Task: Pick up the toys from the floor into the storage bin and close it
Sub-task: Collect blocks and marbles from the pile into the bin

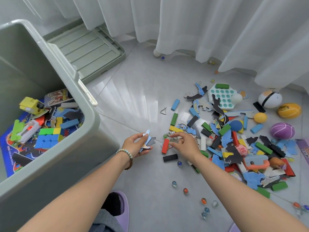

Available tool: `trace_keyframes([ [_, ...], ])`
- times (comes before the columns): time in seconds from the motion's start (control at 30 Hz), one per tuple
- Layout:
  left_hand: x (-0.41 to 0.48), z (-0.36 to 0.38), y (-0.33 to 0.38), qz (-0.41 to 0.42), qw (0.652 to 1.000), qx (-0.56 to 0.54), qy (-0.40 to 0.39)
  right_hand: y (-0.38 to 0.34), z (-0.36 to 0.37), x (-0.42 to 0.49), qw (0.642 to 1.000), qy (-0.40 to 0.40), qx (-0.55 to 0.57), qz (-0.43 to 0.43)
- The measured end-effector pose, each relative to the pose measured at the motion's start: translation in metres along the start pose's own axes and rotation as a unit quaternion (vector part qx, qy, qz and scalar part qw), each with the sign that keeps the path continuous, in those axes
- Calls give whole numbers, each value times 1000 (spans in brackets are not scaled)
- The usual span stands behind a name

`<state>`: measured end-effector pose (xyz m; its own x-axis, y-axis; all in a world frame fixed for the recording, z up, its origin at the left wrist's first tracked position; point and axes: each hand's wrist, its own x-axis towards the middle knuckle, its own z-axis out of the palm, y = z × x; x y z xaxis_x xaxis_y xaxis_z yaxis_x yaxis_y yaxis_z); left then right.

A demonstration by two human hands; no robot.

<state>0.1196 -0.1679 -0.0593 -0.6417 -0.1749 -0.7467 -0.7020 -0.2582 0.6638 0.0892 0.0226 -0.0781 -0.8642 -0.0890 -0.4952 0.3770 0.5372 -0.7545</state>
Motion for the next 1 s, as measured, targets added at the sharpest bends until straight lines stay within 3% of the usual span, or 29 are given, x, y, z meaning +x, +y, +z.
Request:
trace_keyframes([
  [0.2,0,-1,2,-1,1000,-11,6,3,2,1,996,16,-85,-8],
  [0.3,1,-2,3,1,1000,-16,8,-3,0,-1,996,1,66,58],
  [0.37,1,-2,5,3,1000,-18,10,-12,-4,-2,966,-28,222,131],
  [0.43,0,-2,6,5,1000,-19,10,-19,-7,-2,944,-46,291,150],
  [0.67,1,-7,8,8,1000,-18,16,-21,12,8,987,-3,154,38],
  [1.0,2,-9,12,15,999,-25,27,-14,32,22,995,73,-18,72],
])
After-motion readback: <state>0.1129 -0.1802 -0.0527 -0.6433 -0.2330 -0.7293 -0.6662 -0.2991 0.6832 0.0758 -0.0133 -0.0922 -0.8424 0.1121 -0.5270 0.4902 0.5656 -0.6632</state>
